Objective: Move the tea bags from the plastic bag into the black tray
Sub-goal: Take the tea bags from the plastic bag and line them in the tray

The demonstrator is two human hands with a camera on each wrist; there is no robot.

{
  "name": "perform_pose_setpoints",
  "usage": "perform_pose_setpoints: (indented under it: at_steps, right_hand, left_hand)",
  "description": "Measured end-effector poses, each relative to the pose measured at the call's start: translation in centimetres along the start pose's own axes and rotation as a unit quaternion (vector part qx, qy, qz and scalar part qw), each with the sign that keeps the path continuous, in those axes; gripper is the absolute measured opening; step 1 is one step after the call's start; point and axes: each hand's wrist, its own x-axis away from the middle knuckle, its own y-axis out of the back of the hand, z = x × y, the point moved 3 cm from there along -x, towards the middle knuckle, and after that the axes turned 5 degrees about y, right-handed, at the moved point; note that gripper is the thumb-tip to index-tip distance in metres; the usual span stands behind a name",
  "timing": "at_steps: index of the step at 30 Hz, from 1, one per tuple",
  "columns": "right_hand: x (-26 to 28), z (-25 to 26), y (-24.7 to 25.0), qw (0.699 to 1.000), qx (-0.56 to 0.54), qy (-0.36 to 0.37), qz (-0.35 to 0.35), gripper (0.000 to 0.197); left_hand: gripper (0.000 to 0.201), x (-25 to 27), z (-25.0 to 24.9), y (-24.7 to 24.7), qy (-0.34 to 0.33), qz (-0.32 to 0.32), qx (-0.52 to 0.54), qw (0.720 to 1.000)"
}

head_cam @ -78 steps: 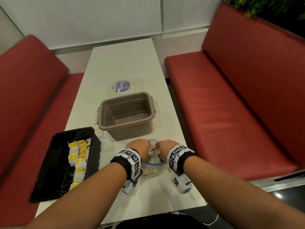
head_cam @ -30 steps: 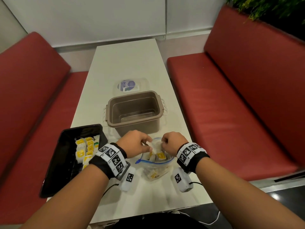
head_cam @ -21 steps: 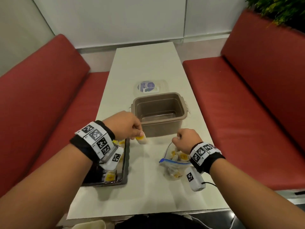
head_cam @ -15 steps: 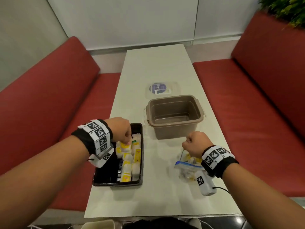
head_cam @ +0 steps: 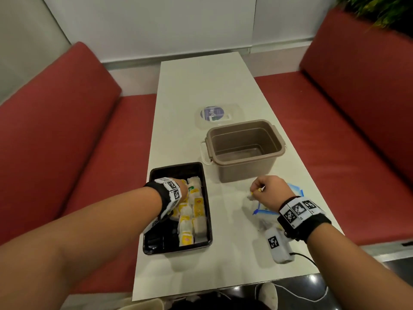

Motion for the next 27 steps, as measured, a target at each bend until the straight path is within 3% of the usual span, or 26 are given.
perform_pose_setpoints:
  at_steps: [3,6,7,10,11,12,14,16,19,24,27]
  right_hand:
    - [0.3,-0.1,0.0,1.0,-0.011,-0.008,-0.026,0.012]
    - [0.8,0.5,0.2,0.999,-0.03,-0.015,-0.04,0.015]
    - [0.9,0.9,0.3,0.999,-0.026,-0.013,-0.041,0.011]
    - [1.3,2.7,0.6,0.999,-0.01,0.0,-0.037,0.003]
    - [1.4,3.5,0.8,0.999,-0.011,0.009,-0.036,0.004]
    - [1.5,4.3,0.9,0.999,-0.013,0.02,-0.034,0.006]
    - [1.4,6.5,1.1,0.999,-0.015,0.046,-0.023,0.009]
    - [0.8,9.0,1.0,0.996,-0.024,0.08,-0.005,0.01]
    - [-0.7,12.8,0.0,0.99,-0.013,0.136,0.042,0.008]
    - [-3.0,18.5,-4.7,0.963,0.082,0.189,0.173,0.006]
    - [-4.2,20.3,-9.3,0.939,0.115,0.171,0.276,0.008]
  left_hand:
    - [0.102,0.7,-0.6,0.7,0.006,-0.047,0.03,0.998]
    - [0.06,-1.3,-0.3,0.3,0.009,-0.069,0.034,0.997]
    - [0.056,-1.3,-0.2,0.5,0.002,-0.08,0.043,0.996]
    - [0.109,-1.5,-0.3,0.0,0.016,-0.058,0.008,0.998]
    - [0.113,-1.6,-0.3,0.2,0.021,-0.056,0.007,0.998]
    - [0.104,-1.5,0.0,0.3,0.018,-0.066,0.014,0.998]
    - [0.063,-1.2,0.7,0.3,-0.016,-0.111,0.092,0.989]
    - [0.037,-1.2,2.2,0.2,-0.022,-0.163,0.16,0.973]
    - [0.019,-0.1,4.6,0.2,-0.001,-0.187,0.209,0.96]
    - [0.028,1.4,9.6,-2.3,0.052,-0.249,0.335,0.907]
    - [0.037,1.0,10.9,-6.0,0.098,-0.229,0.404,0.88]
